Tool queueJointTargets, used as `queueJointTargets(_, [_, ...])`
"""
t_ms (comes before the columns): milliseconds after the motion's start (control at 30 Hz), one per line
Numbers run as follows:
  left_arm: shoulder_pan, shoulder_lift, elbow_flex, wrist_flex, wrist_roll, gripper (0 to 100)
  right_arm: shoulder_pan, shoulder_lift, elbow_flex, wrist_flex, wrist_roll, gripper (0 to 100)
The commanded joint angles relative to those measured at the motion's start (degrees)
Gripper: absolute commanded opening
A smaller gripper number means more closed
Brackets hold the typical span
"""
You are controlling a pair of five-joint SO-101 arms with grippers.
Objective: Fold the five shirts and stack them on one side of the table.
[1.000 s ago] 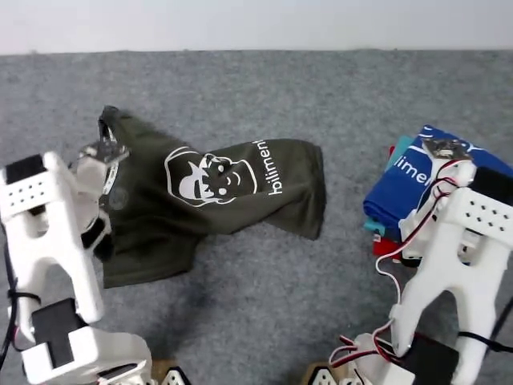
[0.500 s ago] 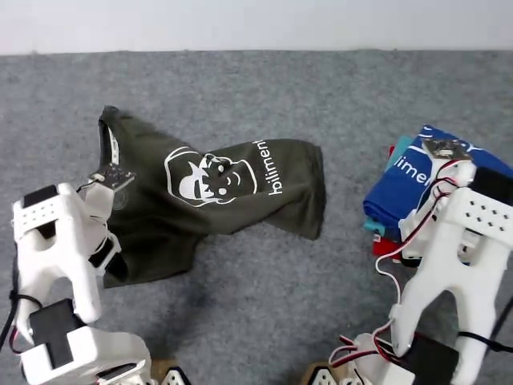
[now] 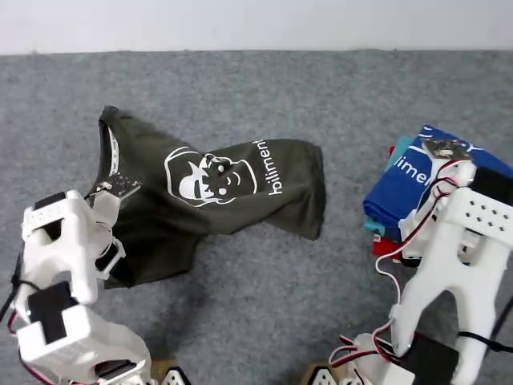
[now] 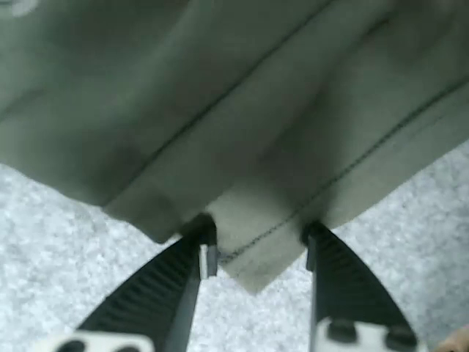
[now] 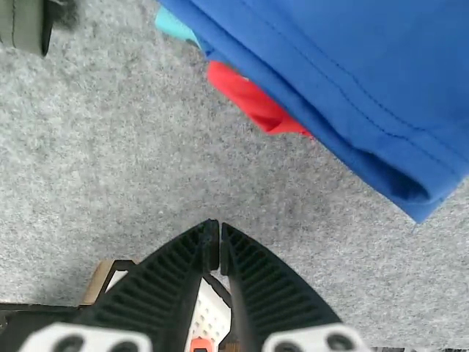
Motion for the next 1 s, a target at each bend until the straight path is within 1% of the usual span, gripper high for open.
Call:
queueJointTargets(0, [-0.4,5.5,-4.3,-0.9,0.8,19,-0.7,-2.4,-0.2,2.2,-0.6,0.9])
queueJointTargets(100, [-0.3,7.6,-5.8,-0.9,1.1,15,-0.9,-2.4,-0.2,2.2,-0.6,0.9])
queueJointTargets(167, [-0.2,7.6,-5.9,-0.9,1.1,12,-2.9,-2.5,-0.2,2.2,-0.6,0.9])
queueJointTargets(200, [-0.2,7.6,-6.3,-0.9,1.1,10,-4.4,-2.5,-0.2,2.2,-0.6,0.9])
queueJointTargets(267, [-0.3,7.1,-7.0,-0.8,1.1,1,-8.4,-2.5,-0.2,2.2,-0.6,0.9])
queueJointTargets(367, [-0.4,3.6,-6.9,0.6,1.2,1,-13.9,-2.3,-0.2,1.9,-0.6,0.9])
queueJointTargets(533, [-0.3,-4.8,-6.6,3.6,1.3,1,-20.3,-2.1,-0.2,-4.3,-0.6,0.9])
queueJointTargets(633, [-0.4,-9.6,-6.6,4.8,1.4,1,-23.7,1.4,-0.4,-7.5,-0.6,0.9])
queueJointTargets(767, [-0.4,-13.5,-6.9,5.5,6.1,1,-29.1,9.5,-0.8,-9.8,-0.4,1.0])
queueJointTargets(833, [-0.3,-14.5,-6.9,5.5,7.6,1,-32.3,12.8,-0.8,-10.6,-0.4,4.2])
queueJointTargets(967, [-0.3,-14.9,-6.6,5.5,9.3,1,-38.2,18.2,-3.5,-10.7,-0.5,19.1])
